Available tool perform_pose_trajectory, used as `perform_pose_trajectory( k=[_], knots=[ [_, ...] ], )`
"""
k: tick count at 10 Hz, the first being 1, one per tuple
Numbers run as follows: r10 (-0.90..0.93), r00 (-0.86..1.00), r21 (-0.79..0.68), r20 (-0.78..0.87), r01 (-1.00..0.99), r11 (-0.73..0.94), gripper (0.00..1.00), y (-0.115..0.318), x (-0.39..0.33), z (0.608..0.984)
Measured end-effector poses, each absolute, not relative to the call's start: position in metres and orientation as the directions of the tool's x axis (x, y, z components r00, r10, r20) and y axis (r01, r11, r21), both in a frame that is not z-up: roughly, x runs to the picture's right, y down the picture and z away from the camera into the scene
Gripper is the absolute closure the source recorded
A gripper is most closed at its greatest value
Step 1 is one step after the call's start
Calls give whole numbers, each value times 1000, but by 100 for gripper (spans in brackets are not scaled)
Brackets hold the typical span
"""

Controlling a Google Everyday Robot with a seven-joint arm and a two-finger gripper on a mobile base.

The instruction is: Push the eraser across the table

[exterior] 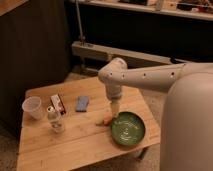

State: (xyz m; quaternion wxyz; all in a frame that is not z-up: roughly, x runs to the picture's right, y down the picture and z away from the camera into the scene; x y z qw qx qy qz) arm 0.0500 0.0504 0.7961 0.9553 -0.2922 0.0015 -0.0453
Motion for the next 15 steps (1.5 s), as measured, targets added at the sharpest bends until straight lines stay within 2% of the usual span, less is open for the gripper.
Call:
perform_pose_trajectory(
  k=[3,6,10,13,14,15],
  knots=[
    [-152,961,-490,229,249,835,20,-18,31,832],
    [-160,913,-419,374,321,849,20,-56,2,853],
    [-205,846,-344,492,405,847,20,-54,-72,842],
    [-207,843,-343,496,409,846,20,-52,-77,840],
    [-208,844,-344,495,410,845,24,-51,-77,841],
    [-211,844,-342,494,411,845,32,-51,-78,840]
  ],
)
